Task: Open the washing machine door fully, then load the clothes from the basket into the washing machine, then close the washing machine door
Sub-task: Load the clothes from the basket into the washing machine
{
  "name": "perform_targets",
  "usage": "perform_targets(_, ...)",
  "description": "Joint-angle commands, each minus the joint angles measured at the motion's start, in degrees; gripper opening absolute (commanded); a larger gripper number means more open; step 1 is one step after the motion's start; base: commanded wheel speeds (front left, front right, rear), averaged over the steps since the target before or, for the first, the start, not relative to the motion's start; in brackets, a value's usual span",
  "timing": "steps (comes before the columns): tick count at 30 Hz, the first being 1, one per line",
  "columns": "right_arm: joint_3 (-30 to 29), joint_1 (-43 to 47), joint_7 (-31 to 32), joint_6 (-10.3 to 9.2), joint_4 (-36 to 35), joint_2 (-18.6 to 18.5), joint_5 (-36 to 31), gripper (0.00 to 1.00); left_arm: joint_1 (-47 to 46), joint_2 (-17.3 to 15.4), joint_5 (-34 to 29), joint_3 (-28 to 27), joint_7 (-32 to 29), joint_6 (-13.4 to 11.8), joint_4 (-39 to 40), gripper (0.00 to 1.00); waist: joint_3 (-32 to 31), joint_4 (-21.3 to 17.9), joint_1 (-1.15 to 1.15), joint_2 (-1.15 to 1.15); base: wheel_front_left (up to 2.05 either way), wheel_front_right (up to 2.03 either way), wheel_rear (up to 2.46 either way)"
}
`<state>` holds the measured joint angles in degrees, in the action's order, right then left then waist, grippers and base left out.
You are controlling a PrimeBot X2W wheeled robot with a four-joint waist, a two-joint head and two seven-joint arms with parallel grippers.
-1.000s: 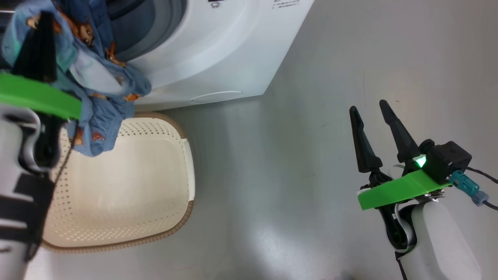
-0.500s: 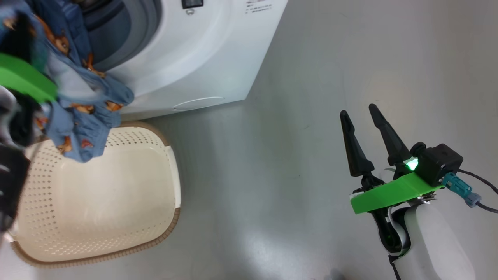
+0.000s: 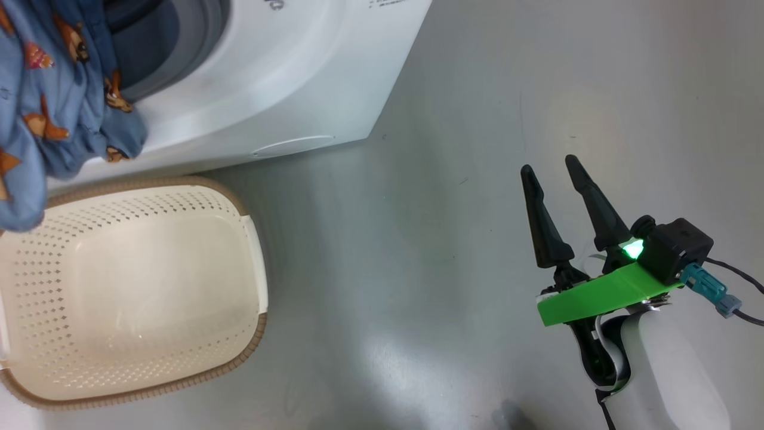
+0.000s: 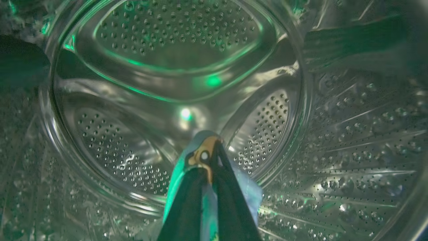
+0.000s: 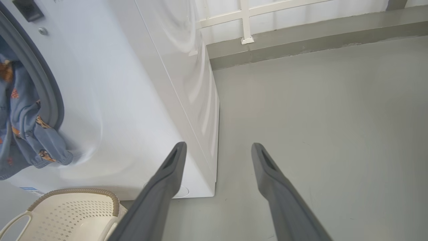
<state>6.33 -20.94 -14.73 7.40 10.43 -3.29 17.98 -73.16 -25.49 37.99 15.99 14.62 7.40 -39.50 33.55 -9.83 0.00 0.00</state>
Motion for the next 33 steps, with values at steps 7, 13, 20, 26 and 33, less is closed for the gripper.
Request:
perform_targets(7,1.40,0.76,-0.27,0.09,-1.30,0.41,0.77,1.00,7.42,0.81,-6.59,-3.69,0.37,0.09,0.46,0.00,0.53,0.31,0.00,0.00,0.00,0.00,0.00)
perform_targets(13,1.57,0.76,-0.27,0.09,-0.98,0.41,0.66,1.00,5.85,0.81,-4.45,2.08,0.37,0.09,-10.50,0.69,0.19,0.59,0.00,0.00,0.00,0.00,0.00)
perform_targets(20,1.40,0.81,-0.27,0.09,-0.84,0.41,0.41,1.00,3.06,0.76,-0.17,8.61,0.19,0.09,-16.81,1.00,-0.18,1.03,0.00,0.00,0.00,0.00,0.00)
perform_targets(26,1.39,0.72,-0.27,0.09,-0.80,0.41,0.32,1.00,2.64,0.36,3.60,13.41,0.20,0.09,-18.98,1.00,-0.36,1.30,0.00,0.00,0.00,0.00,0.00)
perform_targets(33,1.06,0.65,-0.27,0.09,-0.74,0.41,0.07,1.00,2.57,0.06,8.05,17.82,-0.78,0.09,-20.79,1.00,-0.48,1.70,0.00,0.00,0.00,0.00,0.00)
